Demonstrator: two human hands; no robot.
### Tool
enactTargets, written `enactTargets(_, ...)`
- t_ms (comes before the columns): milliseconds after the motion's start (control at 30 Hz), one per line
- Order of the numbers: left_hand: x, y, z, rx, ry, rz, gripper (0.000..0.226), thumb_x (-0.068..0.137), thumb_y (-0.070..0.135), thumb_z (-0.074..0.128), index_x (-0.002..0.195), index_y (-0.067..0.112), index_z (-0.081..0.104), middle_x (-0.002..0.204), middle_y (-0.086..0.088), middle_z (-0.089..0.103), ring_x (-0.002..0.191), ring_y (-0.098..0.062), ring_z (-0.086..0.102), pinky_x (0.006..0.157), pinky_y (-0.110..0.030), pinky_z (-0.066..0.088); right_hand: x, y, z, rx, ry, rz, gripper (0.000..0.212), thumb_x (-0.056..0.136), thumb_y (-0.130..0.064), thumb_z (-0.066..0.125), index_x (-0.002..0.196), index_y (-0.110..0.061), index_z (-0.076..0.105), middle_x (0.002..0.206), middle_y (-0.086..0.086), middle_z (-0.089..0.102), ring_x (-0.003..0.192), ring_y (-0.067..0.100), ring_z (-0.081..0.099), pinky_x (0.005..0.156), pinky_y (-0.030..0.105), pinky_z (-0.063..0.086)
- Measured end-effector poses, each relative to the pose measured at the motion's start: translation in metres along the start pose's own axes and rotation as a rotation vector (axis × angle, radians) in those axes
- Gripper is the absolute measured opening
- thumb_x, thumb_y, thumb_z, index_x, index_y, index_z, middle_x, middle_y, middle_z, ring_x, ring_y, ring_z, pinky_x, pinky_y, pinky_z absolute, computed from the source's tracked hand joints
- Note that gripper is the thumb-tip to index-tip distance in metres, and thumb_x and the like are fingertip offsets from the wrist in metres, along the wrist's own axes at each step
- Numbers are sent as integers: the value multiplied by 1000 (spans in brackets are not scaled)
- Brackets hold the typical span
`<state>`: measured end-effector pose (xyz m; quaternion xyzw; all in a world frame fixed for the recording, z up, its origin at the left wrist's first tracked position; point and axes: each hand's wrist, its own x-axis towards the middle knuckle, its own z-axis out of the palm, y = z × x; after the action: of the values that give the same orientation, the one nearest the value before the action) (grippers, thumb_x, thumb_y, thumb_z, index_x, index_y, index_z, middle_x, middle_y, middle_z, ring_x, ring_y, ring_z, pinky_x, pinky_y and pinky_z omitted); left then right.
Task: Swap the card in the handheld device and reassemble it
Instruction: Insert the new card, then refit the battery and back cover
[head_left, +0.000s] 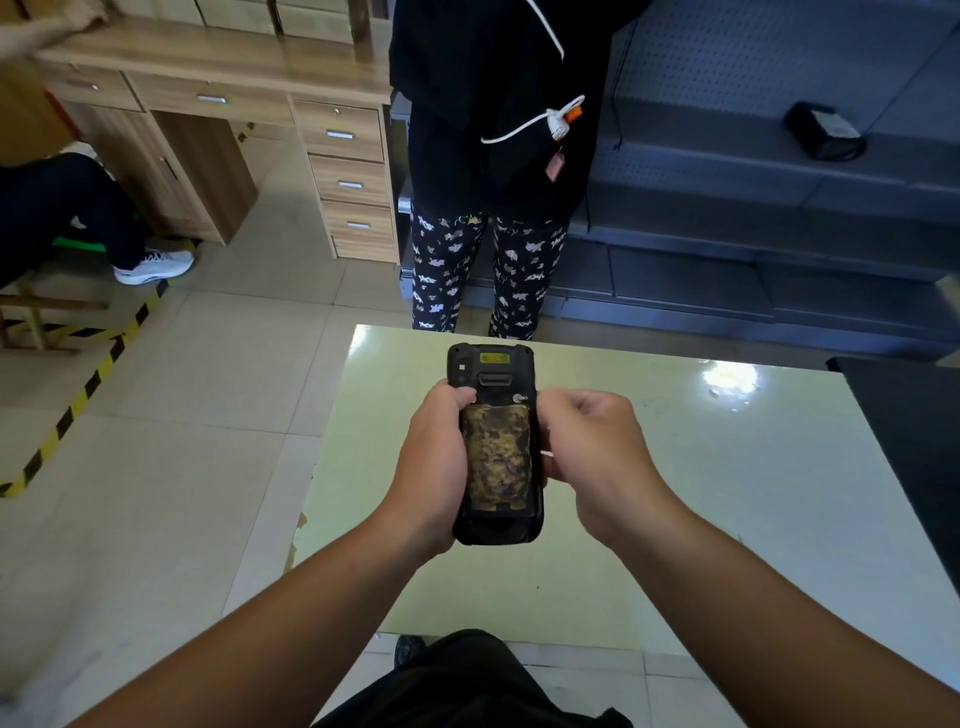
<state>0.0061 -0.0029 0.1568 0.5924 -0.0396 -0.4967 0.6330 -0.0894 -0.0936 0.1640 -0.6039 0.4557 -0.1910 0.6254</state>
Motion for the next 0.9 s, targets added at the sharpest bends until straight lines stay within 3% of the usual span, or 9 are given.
enactTargets(67,1,2,-2,21,20,-12,51,90,42,40,116,9,69,119,-31,69,108,-53,65,96,-69,51,-4,6,1,-13,-15,3,38,94,-1,48,81,-12,82,71,7,74,64,20,63,63,48,63)
enactTargets(133,4,5,-4,53,24,4,52,85,43,41,116,11,67,120,-31,69,109,-52,65,97,-72,50,-7,10,1,15,-24,2,47,95,2,45,84,-22,84,76,9,78,68,20,66,73,55,64)
enactTargets(367,4,-1,-4,31,-1,30,42,96,36,38,115,13,68,114,-28,72,88,-37,71,91,-65,55,-4,14,0,38,-16,6,31,91,0,38,85,11,67,76,15,59,69,26,51,62,43,48)
enactTargets(567,5,-3,-5,22,-5,51,40,98,29,33,113,15,68,110,-26,73,89,-35,69,92,-67,54,-2,17,0,29,-19,7,33,92,0,38,83,11,68,73,13,59,66,24,51,61,41,49)
enactTargets(733,9,-5,-6,24,-37,68,45,88,36,38,118,15,65,117,-28,71,94,-39,70,93,-66,53,-1,13,-2,5,-32,51,39,97,-2,41,85,-5,78,77,10,74,68,20,62,66,47,61)
enactTargets(800,15,-11,-10,3,-62,54,49,87,39,40,121,13,65,112,-27,74,95,-41,71,90,-60,56,2,14,-4,-71,2,37,30,99,-14,49,109,-17,77,103,7,77,86,17,70,80,54,63)
enactTargets(833,20,-15,-12,-1,-74,35,50,91,42,40,121,12,67,107,-22,76,93,-38,73,88,-54,58,2,15,-6,-177,0,5,35,99,-25,56,133,-26,65,118,-1,72,96,13,69,83,49,62)
enactTargets(900,29,-23,-19,-8,-91,-43,57,99,54,35,120,15,71,107,-16,77,99,-34,74,90,-48,59,2,18,-6,-441,-63,-87,79,89,-51,65,157,-45,27,131,-16,52,103,4,61,85,33,56)
